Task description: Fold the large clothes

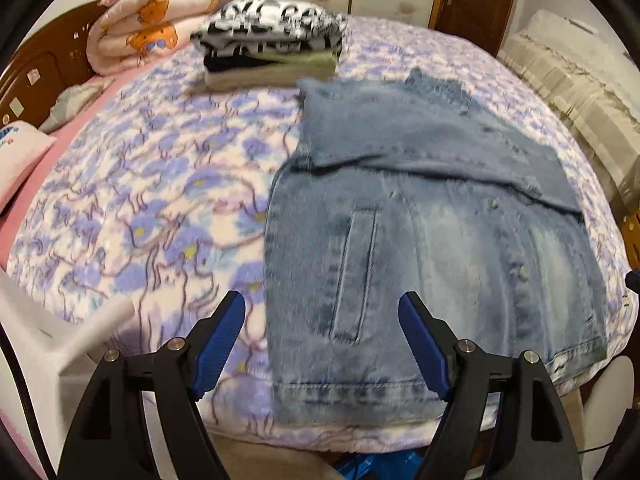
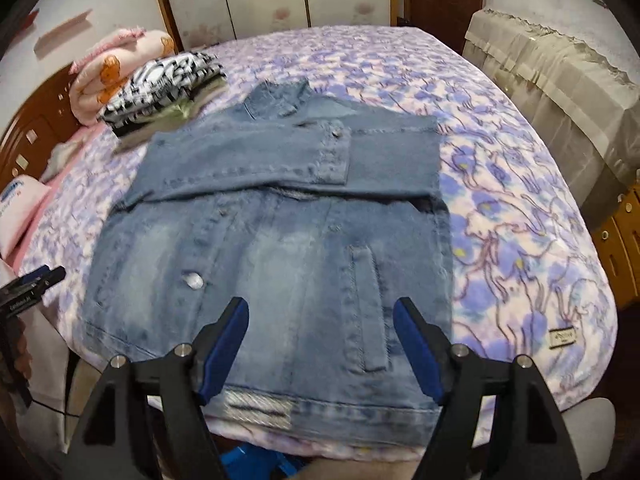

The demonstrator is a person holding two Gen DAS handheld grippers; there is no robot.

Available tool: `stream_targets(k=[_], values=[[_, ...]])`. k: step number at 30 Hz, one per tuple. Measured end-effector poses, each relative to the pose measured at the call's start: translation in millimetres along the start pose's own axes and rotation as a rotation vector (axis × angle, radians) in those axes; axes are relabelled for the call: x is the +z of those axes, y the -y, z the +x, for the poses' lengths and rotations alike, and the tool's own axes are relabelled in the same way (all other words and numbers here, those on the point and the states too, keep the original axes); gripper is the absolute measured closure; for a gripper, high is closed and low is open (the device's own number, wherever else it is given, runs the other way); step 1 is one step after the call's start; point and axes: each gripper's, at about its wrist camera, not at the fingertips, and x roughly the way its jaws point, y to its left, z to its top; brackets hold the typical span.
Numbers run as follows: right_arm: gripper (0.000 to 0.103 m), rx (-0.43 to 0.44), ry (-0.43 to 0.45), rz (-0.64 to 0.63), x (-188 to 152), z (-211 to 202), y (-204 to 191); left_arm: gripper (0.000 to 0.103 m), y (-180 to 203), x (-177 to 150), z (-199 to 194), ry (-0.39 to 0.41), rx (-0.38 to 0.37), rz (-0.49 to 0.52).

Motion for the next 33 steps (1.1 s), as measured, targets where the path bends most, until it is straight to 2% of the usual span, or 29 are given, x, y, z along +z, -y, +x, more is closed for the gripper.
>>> stream_targets(k=[8, 12, 15, 18, 23, 28, 33], values=[[0.028, 0.015, -0.182, 0.078, -27.0, 40.9, 54.4, 0.025, -29.7, -26.3, 45.6, -0.146, -0.031, -0.047], [0.029, 0.006, -0.224, 0.123, -43.0, 56.7, 83.0, 0.025, -37.4, -35.2, 59.8, -0.171, -0.037, -0.053], [0.038, 0.037, -0.276, 0.171, -55.7, 70.6, 101.6, 0.025, -42.4, -40.1, 71.1, -0.195, -0.053, -0.065], [0.049, 0.082, -0.302, 0.175, -62.2, 80.4, 106.6, 0.024, -49.2, -40.7, 77.5, -0.202, -0.088, -0.095], [0.05, 0.107, -0.31, 0.168, -66.0, 87.4, 106.9, 0.02, -57.9, -41.0, 83.1, -0.208, -0.131, -0.127], [0.059, 0.176, -0.338, 0.194, -73.8, 89.4, 111.8, 0.019, -60.0, -41.7, 83.7, -0.222, -0.168, -0.11], [0.059, 0.191, -0.363, 0.188, -80.5, 91.8, 113.1, 0.015, -56.6, -45.6, 85.8, -0.238, -0.205, -0.068]])
